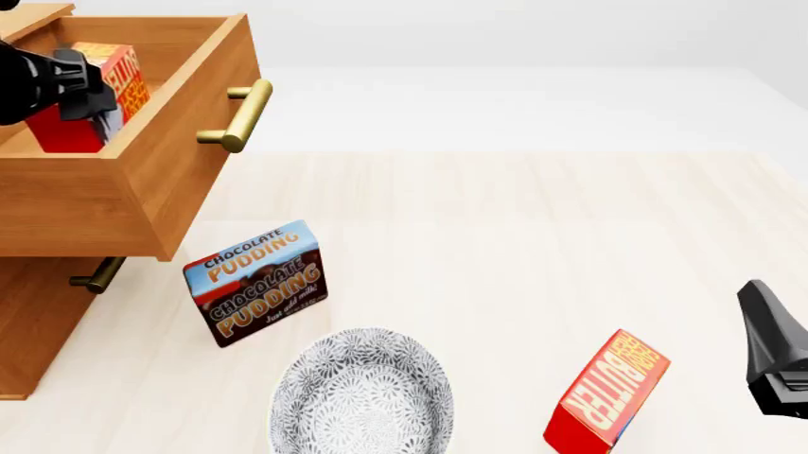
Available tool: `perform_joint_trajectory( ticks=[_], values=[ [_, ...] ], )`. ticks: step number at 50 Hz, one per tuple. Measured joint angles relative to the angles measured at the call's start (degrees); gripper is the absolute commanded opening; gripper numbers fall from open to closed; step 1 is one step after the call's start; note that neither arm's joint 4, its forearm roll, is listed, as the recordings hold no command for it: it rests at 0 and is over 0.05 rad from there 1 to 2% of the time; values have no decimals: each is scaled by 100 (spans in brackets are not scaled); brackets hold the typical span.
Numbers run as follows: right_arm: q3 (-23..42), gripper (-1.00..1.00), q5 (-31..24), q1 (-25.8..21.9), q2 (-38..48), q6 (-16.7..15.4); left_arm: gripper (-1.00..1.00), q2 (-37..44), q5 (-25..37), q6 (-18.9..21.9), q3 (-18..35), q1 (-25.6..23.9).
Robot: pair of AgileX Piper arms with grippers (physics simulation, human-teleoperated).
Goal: Put the butter at the front in the top drawer of the cabinet and close it.
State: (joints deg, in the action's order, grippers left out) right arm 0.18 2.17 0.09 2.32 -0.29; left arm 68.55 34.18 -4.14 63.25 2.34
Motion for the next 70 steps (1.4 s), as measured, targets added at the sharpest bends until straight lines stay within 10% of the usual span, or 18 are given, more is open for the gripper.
perform_joint_trajectory(
  ticks=[6,7,70],
  values=[
    [0,100,0,0,0,0,-100,-28,-57,-13,-45,-5],
    [0,100,0,0,0,0,100,-32,-64,-17,-51,-7],
    [0,100,0,0,0,0,100,-1059,1013,324,362,-233]
  ],
)
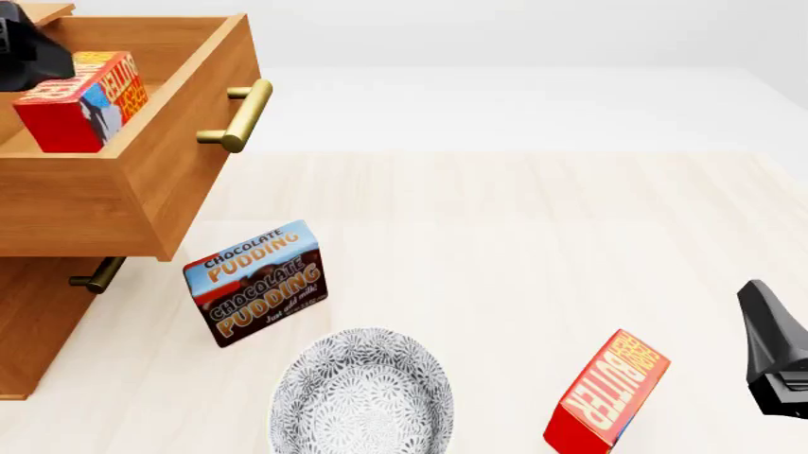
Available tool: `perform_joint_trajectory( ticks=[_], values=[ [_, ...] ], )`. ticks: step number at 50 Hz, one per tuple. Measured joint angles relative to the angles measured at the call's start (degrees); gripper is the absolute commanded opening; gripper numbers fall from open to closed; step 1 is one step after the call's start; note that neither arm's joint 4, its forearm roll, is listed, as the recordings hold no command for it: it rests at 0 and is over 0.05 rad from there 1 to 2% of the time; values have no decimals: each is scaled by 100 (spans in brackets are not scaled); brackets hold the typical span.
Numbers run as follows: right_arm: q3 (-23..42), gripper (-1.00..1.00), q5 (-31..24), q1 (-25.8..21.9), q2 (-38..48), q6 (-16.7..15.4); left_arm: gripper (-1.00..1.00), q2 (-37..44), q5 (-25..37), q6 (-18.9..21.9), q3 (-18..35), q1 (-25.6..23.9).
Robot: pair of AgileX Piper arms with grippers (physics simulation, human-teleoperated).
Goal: Put the butter at the front in the top drawer of the cabinet and close it.
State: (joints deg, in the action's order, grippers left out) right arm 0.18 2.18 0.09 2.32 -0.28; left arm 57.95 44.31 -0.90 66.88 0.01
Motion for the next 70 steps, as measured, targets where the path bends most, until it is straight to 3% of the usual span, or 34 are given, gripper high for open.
perform_joint_trajectory(
  ticks=[13,31,47,70],
  values=[
    [0,100,0,0,1,0,100,-434,514,124,350,-295],
    [0,100,0,0,0,0,100,-549,984,373,1259,-1059],
    [0,100,0,0,0,0,100,-175,498,368,1323,-1956],
    [0,100,0,0,0,0,100,1274,-234,172,2105,-3305]
  ],
)
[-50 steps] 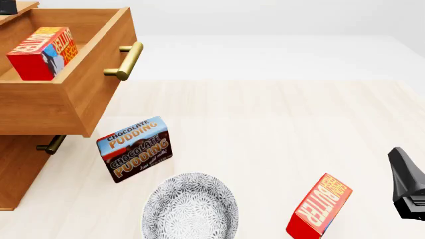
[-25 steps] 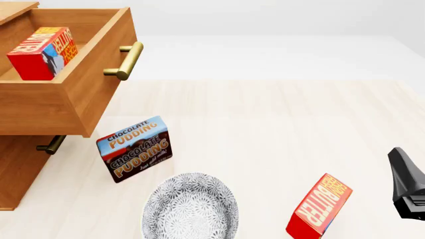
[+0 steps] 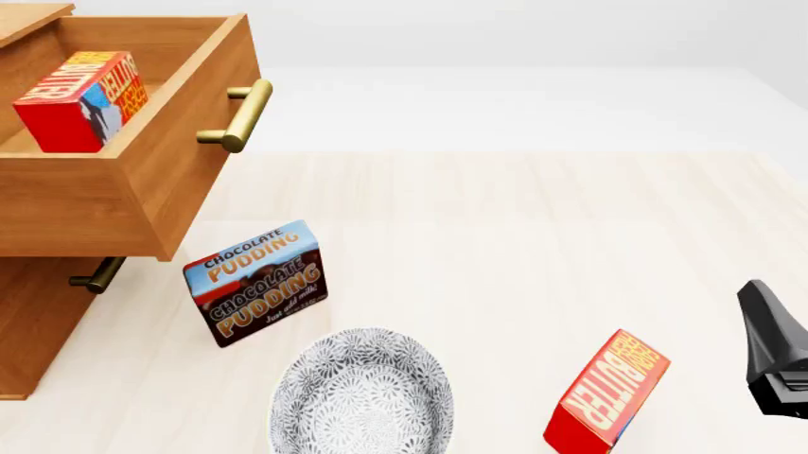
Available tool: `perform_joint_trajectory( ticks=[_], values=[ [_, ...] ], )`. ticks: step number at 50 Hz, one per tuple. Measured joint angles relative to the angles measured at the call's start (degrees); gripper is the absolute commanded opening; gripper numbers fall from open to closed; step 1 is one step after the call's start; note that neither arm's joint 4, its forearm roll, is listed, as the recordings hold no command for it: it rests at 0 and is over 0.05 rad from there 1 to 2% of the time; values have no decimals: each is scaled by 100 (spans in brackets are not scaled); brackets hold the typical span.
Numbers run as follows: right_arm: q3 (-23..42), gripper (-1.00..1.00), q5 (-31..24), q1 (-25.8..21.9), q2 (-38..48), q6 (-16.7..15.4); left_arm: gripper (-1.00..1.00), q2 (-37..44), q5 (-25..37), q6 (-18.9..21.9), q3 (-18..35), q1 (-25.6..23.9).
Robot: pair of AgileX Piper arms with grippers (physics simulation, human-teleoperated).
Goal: Put the butter at the front in the top drawer of the cabinet and close it.
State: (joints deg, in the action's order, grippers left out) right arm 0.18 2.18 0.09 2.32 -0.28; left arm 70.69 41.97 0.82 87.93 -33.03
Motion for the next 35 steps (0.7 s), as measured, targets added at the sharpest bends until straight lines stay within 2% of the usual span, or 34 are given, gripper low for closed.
perform_joint_trajectory(
  ticks=[15,35],
  values=[
    [0,100,0,0,1,0,100,1061,-586,-275,358,-566],
    [0,100,0,0,1,0,100,2007,-1408,-597,229,-691]
  ],
)
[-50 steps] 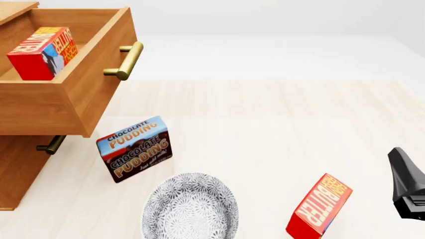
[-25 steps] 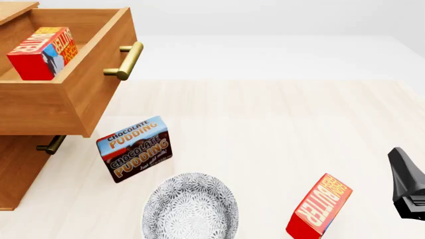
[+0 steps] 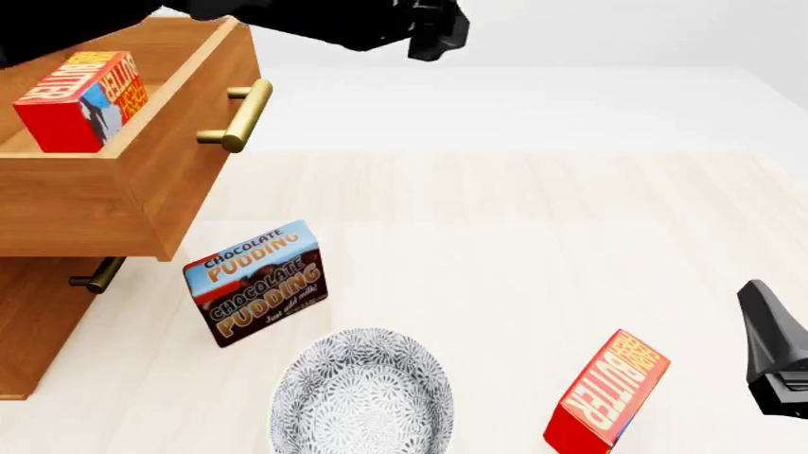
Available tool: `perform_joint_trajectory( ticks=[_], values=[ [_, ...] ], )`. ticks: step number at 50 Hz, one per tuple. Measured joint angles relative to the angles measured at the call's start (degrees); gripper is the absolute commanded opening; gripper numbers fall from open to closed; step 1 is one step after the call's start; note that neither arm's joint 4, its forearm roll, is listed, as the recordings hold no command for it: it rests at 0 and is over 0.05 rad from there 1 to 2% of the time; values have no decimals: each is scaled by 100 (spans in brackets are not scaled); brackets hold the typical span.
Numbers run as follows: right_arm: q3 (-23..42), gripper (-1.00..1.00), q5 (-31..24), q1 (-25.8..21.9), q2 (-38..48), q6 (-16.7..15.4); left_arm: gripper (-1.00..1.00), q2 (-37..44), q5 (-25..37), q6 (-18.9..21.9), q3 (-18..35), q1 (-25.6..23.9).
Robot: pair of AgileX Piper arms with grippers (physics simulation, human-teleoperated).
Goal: Put the butter at the front in the top drawer of the cabinet and close it.
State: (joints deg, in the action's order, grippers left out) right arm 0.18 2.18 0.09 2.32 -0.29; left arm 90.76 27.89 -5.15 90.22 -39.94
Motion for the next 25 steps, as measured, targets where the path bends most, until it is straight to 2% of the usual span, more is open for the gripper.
perform_joint_trajectory(
  ticks=[25],
  values=[
    [0,100,-1,0,-1,0,100,593,-814,-354,-586,328]
  ],
)
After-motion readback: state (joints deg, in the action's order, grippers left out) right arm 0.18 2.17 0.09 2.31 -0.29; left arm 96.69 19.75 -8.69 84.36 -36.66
